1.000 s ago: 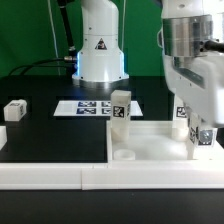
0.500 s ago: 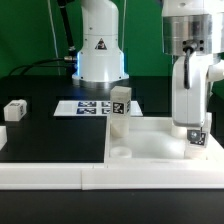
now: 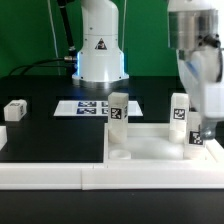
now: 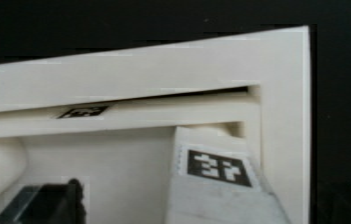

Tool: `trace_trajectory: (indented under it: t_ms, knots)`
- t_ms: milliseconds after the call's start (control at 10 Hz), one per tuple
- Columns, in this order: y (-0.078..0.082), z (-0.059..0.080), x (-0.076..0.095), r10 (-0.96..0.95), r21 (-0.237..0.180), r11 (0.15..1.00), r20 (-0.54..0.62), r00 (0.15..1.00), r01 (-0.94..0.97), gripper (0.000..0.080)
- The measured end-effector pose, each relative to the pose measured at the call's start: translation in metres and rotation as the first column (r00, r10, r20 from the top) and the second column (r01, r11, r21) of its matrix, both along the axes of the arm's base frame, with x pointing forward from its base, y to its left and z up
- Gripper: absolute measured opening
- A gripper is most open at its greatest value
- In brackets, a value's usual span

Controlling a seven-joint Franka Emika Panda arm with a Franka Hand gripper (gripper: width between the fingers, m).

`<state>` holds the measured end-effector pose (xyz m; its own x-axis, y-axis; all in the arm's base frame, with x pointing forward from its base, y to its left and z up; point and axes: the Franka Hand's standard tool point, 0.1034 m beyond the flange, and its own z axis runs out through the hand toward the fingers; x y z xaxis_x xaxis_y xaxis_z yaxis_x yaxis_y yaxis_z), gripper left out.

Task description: Assemble square table

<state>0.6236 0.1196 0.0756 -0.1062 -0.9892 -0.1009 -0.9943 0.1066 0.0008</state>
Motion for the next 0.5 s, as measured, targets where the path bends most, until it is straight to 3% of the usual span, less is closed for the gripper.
trace_trajectory:
  t_ms: [400,500]
  knots:
    - [0.003,0.062,-0.013,0.06,0.044,0.997,0.055,0.997,-0.062,0.0649]
    - [0.002,0.055,-0.014,0.06,0.038,0.997,0.049,0.997,-0.062,0.0649]
